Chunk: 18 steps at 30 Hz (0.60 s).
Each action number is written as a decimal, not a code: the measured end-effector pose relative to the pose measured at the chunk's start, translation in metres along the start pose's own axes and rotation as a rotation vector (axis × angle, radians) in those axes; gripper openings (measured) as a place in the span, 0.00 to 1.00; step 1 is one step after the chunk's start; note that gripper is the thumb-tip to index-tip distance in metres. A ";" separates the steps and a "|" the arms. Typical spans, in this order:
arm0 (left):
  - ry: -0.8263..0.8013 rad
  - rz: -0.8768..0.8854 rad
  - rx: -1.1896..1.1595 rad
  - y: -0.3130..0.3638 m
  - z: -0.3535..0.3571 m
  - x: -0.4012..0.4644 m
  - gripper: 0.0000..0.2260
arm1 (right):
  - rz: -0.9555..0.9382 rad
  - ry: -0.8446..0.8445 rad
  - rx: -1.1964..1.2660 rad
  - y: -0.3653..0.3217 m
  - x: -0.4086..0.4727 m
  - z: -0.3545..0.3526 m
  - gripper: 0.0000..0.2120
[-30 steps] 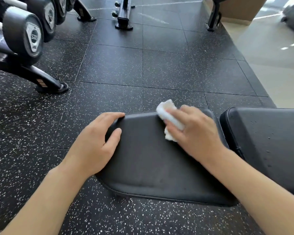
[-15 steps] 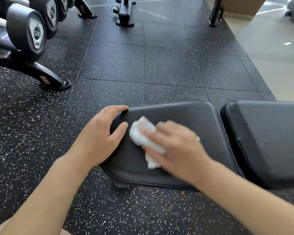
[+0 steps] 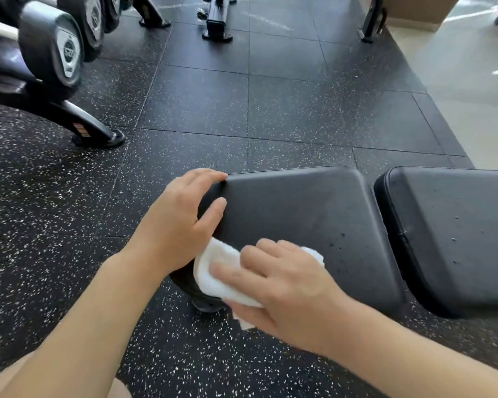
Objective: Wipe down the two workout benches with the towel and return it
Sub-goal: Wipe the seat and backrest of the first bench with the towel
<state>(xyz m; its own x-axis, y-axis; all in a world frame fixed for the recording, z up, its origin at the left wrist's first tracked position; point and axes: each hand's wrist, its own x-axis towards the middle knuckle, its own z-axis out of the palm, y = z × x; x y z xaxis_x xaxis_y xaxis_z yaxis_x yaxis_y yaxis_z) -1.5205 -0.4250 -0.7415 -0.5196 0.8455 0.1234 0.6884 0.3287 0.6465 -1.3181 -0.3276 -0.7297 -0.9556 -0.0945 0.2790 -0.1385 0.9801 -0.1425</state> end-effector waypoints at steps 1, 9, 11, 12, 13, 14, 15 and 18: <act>-0.003 0.002 0.031 0.004 0.002 0.002 0.21 | 0.019 0.010 0.004 0.012 -0.001 -0.003 0.15; -0.001 -0.049 0.303 0.024 0.013 0.008 0.23 | 0.514 0.176 -0.086 0.096 -0.014 -0.031 0.15; -0.016 -0.101 0.356 0.028 0.015 0.010 0.27 | 0.416 0.170 -0.103 0.073 -0.015 -0.025 0.16; -0.021 -0.119 0.373 0.030 0.017 0.011 0.28 | 0.333 0.151 -0.086 0.059 -0.016 -0.021 0.17; -0.022 -0.132 0.386 0.032 0.018 0.012 0.29 | 0.251 0.120 -0.044 0.044 -0.019 -0.018 0.17; -0.019 -0.141 0.398 0.034 0.020 0.013 0.29 | 0.181 0.081 -0.001 0.032 -0.024 -0.016 0.16; -0.013 -0.147 0.408 0.036 0.022 0.014 0.29 | 0.128 0.041 0.025 0.025 -0.029 -0.015 0.16; -0.004 -0.166 0.429 0.041 0.025 0.015 0.30 | 0.067 0.021 0.028 0.040 -0.039 -0.020 0.15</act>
<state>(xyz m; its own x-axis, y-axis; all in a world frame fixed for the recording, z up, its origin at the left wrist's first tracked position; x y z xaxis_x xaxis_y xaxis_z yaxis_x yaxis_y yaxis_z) -1.4874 -0.3880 -0.7321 -0.6392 0.7679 0.0416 0.7438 0.6037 0.2868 -1.2814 -0.2809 -0.7275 -0.9573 -0.0250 0.2880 -0.0822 0.9787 -0.1883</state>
